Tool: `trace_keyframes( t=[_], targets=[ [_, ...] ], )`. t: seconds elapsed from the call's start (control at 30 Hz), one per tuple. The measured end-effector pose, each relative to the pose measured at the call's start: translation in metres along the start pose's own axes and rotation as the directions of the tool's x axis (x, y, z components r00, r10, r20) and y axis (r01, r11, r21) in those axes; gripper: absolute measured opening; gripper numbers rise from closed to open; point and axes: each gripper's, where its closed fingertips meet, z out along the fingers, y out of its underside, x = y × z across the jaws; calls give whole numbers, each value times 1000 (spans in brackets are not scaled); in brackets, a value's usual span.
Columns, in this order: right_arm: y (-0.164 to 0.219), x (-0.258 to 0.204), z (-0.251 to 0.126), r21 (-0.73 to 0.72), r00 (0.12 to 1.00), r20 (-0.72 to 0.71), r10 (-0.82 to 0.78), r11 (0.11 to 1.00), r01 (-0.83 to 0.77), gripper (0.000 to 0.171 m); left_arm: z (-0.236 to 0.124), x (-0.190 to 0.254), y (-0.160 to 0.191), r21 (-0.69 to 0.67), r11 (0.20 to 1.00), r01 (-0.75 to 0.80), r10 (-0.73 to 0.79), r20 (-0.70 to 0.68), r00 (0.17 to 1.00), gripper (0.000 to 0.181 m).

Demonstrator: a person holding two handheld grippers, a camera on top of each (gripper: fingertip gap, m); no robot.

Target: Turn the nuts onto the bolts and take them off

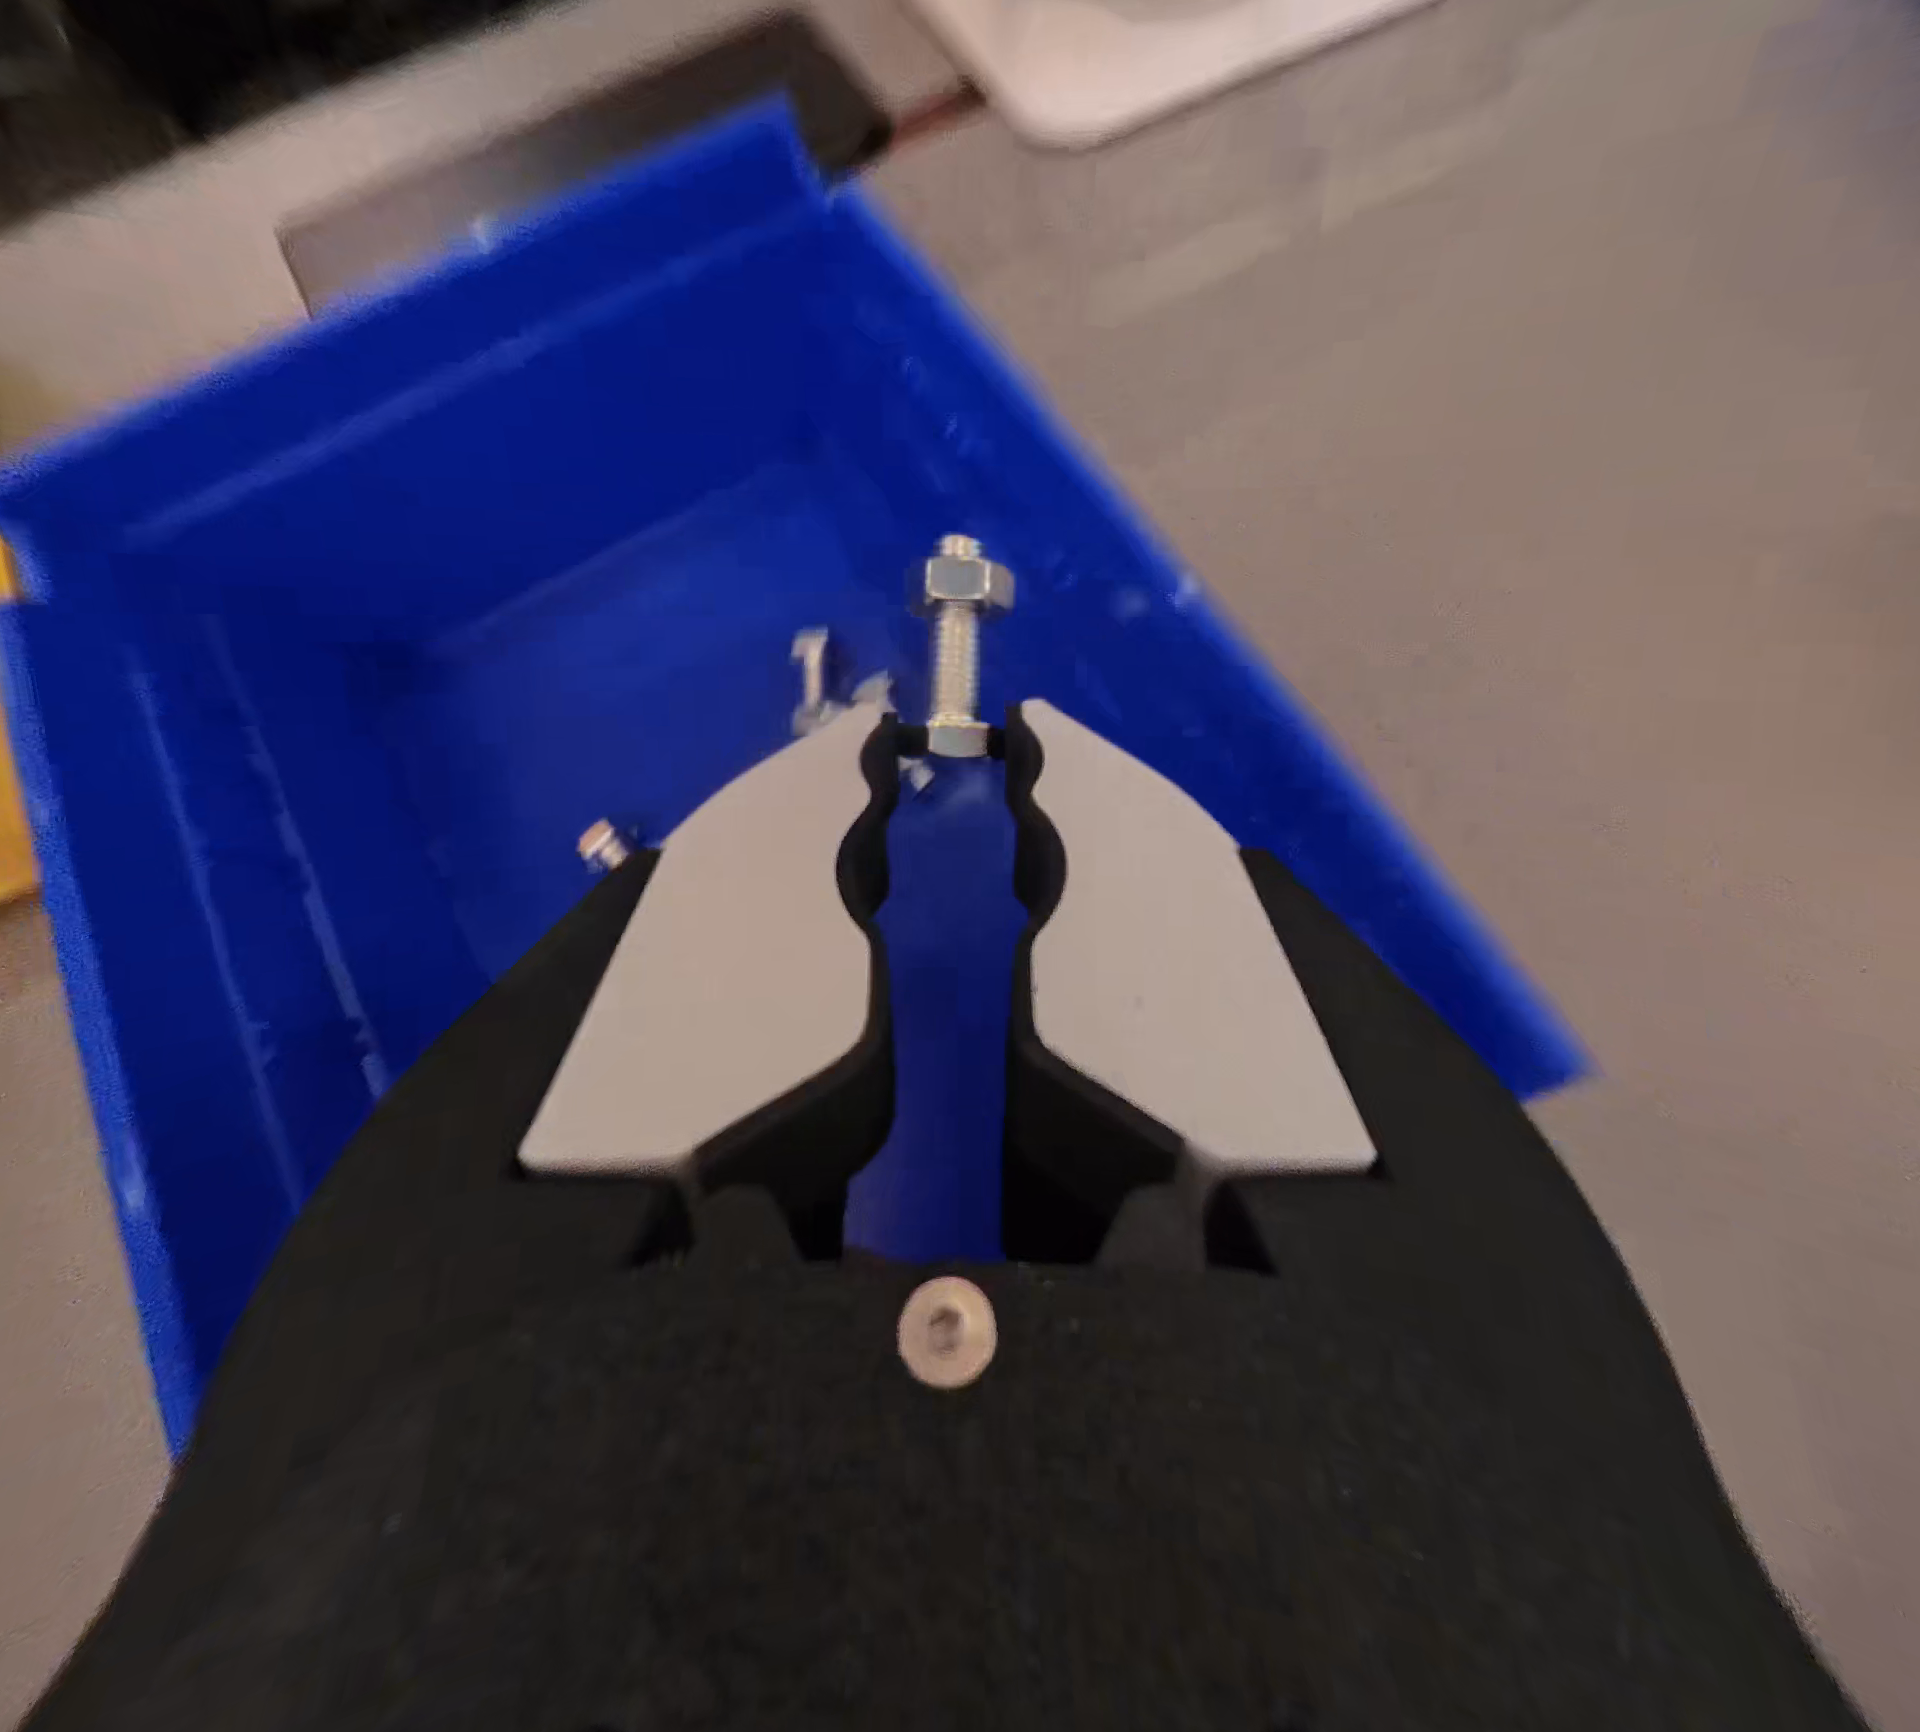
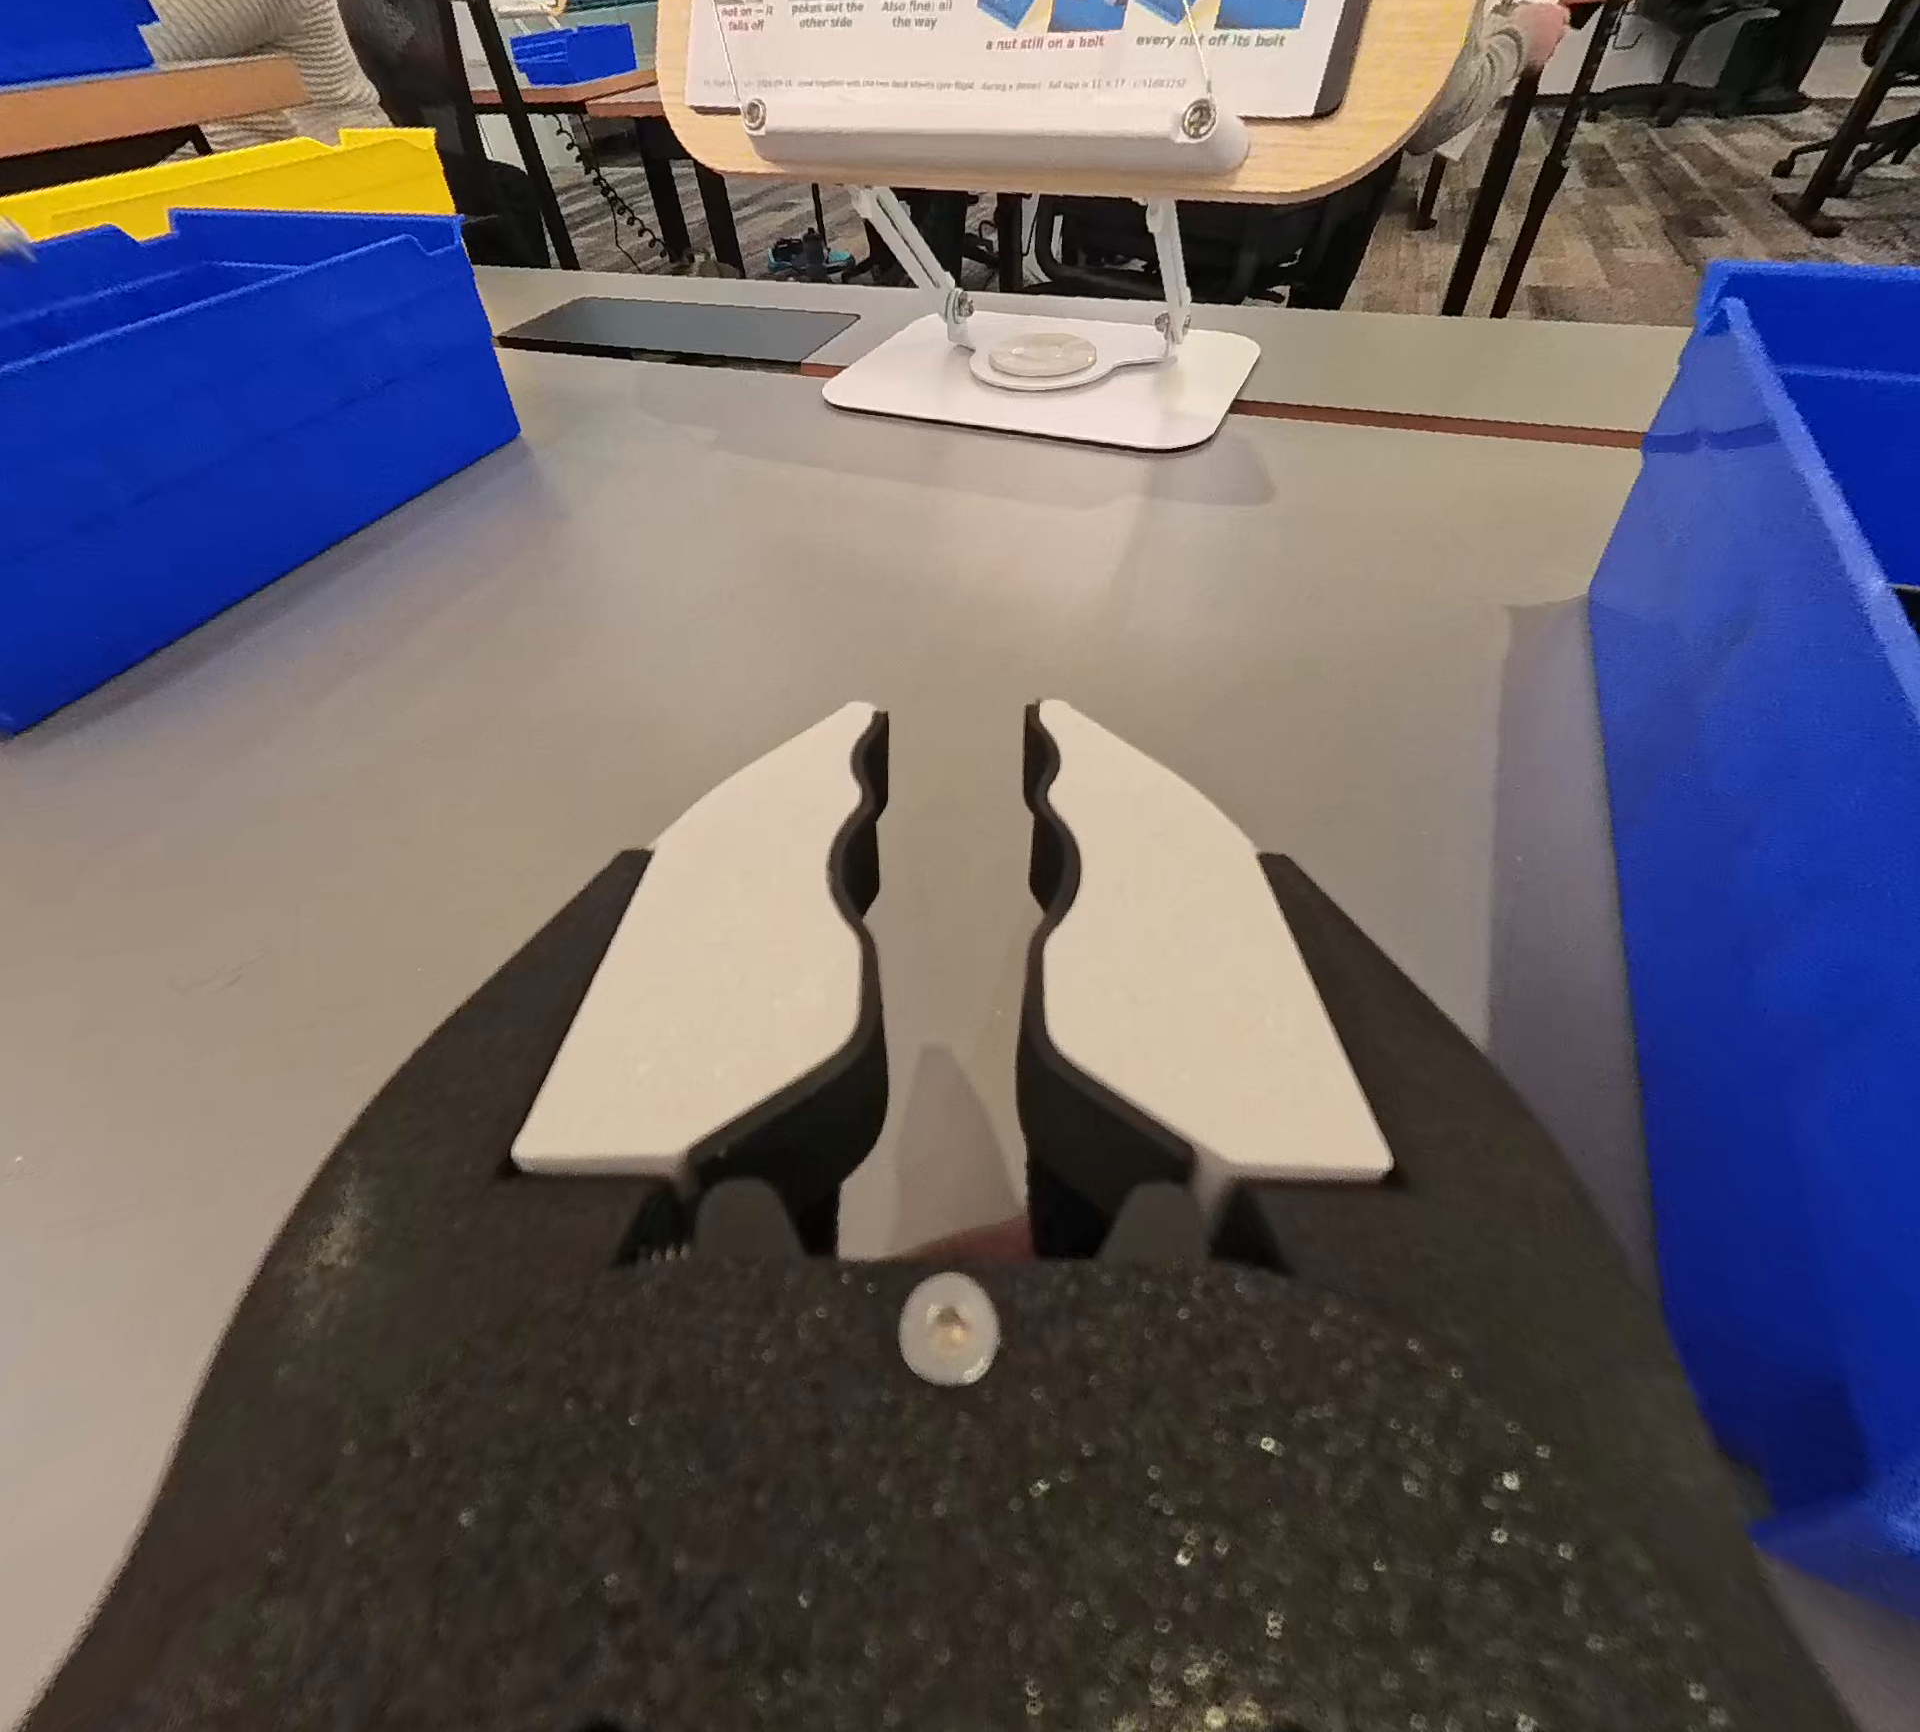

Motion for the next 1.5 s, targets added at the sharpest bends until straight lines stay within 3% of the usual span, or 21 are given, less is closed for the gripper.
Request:
trace_keyframes(
  t=[0.1,0.23,0.37,0.5,0.67,0.77,0.97,1.3,1.5],
  targets=[
    [0,-1,0,0,1000,2,-9,1000,9,24,-35,40,-38,195,981,3,10,-62,998,19],
    [-1,-3,0,6,1000,8,-22,1000,22,23,-59,110,-72,379,924,60,43,-258,965,19],
    [-2,-7,-1,17,999,29,-31,999,31,23,-44,182,-79,409,902,137,101,-509,855,19],
    [-3,-12,-1,26,997,63,-36,999,34,23,0,238,-74,349,917,192,113,-689,716,19],
    [-2,-32,2,-11,978,208,32,999,-30,20,45,265,-65,329,934,142,155,-729,667,19],
    [-8,-47,3,-50,943,318,101,995,-90,20,61,264,-49,331,940,85,185,-701,688,19],
    [-18,-86,1,-171,821,555,130,984,-41,22,56,261,-32,396,918,-27,304,-658,689,19],
    [-8,-132,2,-4,626,747,-224,940,342,28,48,277,-11,385,910,-154,388,-660,643,19],
    [-12,-141,8,85,596,734,-324,916,392,33,48,278,-8,376,910,-176,397,-666,632,19]
  ],
)
